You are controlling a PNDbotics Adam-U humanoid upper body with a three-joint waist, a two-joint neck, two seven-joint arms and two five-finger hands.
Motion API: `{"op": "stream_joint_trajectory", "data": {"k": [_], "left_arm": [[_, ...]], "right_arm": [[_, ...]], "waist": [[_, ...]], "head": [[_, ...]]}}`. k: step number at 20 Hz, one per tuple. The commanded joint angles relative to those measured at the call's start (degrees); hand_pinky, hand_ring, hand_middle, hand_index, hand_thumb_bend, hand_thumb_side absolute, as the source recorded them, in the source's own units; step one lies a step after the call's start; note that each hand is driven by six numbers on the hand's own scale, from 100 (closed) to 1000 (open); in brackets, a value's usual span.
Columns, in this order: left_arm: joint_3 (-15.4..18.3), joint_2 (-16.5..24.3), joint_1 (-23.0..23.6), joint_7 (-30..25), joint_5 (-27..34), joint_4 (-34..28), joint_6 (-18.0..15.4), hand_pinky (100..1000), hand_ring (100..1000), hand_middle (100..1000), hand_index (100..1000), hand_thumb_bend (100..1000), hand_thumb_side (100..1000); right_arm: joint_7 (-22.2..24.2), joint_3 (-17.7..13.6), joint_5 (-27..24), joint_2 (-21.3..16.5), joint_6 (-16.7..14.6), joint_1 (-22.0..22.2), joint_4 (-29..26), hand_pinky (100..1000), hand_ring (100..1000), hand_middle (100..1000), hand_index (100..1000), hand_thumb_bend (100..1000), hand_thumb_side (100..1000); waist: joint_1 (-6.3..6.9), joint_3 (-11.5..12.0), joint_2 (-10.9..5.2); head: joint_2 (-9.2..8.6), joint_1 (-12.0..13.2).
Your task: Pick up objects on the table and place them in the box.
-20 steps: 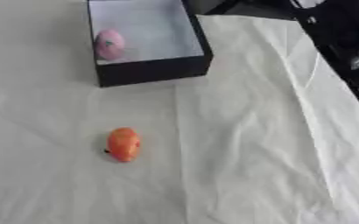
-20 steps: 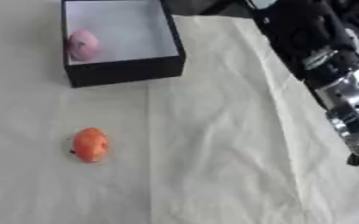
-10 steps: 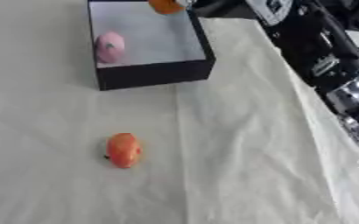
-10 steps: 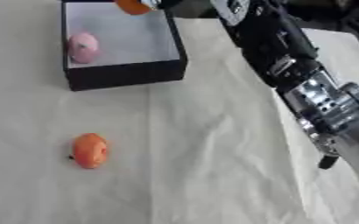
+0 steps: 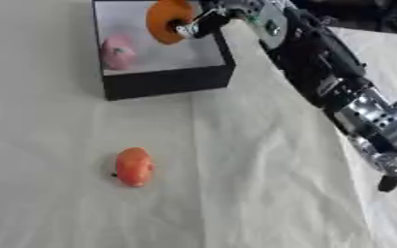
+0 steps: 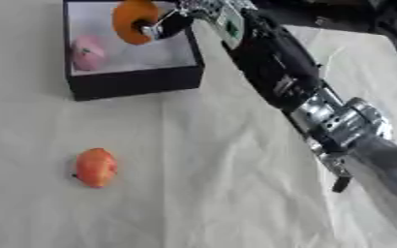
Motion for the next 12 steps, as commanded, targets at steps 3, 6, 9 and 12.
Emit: {"op": "stream_joint_trajectory", "data": {"k": [3, 6, 9, 12], "left_arm": [[0.17, 0.85, -0.64, 0.1, 0.1, -1.35, 0.01, 888, 838, 783, 768, 100, 607], [0.23, 0.86, -0.51, 0.1, 0.01, -1.3, 0.04, 888, 838, 783, 768, 100, 608], [0.25, 0.86, -0.37, 0.04, -0.08, -1.25, 0.07, 889, 838, 783, 768, 100, 608], [0.33, 0.88, -0.04, 0.04, -0.16, -1.16, 0.04, 889, 839, 784, 768, 100, 608]], "right_arm": [[-0.64, -0.34, 3.58, -0.61, -1.0, -0.48, 0.56, 807, 704, 622, 770, 223, 325], [-0.79, -0.51, 5.55, -0.81, -1.43, -0.36, 0.45, 841, 797, 748, 889, 329, 348], [-1.09, -1.16, 6.15, -1.19, -1.64, -0.44, 0.1, 873, 836, 794, 935, 343, 282], [-1.78, -2.34, 4.44, -1.51, -0.56, -1.08, -0.66, 884, 833, 792, 935, 288, 184]], "waist": [[-0.24, 0.05, -0.45], [-0.25, -0.03, -0.47], [-0.2, -0.19, -0.55], [-0.08, -0.53, -0.73]], "head": [[-0.08, -0.29], [-0.01, -0.05], [0.24, 0.06], [0.41, 0.3]]}}
